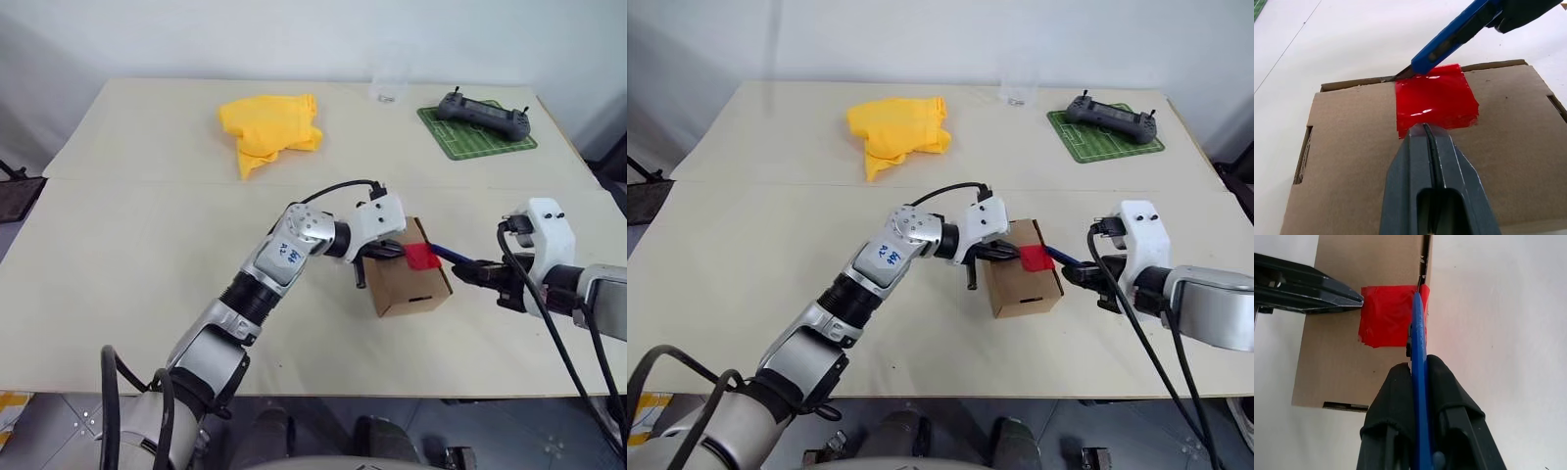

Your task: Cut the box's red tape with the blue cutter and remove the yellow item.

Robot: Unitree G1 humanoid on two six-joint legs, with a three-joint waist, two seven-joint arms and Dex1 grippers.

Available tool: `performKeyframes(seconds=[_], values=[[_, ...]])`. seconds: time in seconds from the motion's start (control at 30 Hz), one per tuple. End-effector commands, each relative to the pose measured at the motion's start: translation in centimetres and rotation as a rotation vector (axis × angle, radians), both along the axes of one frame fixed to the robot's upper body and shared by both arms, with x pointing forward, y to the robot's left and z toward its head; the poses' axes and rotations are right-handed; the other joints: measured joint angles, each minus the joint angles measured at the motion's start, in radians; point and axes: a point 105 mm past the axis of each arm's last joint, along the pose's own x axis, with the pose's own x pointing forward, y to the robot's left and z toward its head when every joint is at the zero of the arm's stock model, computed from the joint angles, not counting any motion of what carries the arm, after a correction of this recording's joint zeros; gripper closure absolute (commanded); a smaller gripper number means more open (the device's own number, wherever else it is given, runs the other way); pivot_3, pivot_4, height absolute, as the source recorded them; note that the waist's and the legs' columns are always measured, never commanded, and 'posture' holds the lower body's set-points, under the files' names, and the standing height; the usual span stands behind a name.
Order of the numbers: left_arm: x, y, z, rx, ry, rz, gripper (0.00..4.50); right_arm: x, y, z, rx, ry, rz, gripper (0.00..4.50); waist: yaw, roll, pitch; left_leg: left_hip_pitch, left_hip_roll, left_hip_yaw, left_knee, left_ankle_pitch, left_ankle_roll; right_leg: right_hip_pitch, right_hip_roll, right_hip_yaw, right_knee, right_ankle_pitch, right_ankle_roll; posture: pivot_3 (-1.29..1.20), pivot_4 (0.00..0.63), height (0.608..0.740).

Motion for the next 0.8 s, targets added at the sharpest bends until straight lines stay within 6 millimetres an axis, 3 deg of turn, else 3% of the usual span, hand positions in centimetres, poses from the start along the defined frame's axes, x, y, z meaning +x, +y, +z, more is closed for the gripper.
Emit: performKeyframes(seconds=[0.03,0.37,0.8], values=[[0.1,1.1,-3.9,0.113,0.087,0.053,4.5,-1.5,0.6,-1.4,-0.019,0.094,0.069,4.42,0.0,-0.001,-0.001,0.0,0.0,0.0,0.0,0.0,0.0,0.0,0.0,0.0,0.0,0.0,0.0,0.0,0.15,0.74],[-1.0,0.4,-5.5,0.182,0.097,0.0,4.5,-2.6,2.1,-2.5,0.067,0.071,0.071,4.42,-0.004,-0.004,-0.007,0.017,0.003,-0.005,-0.008,-0.001,0.001,0.018,0.0,0.001,-0.013,-0.001,-0.002,0.0,0.15,0.74],[-1.1,0.3,-5.7,0.182,0.114,0.002,4.5,-5.3,1.5,-3.6,0.049,0.111,0.03,4.42,0.004,-0.003,-0.011,0.021,0.002,-0.013,-0.014,-0.001,0.001,0.026,0.0,-0.004,-0.02,-0.001,-0.002,0.0,0.15,0.74]])
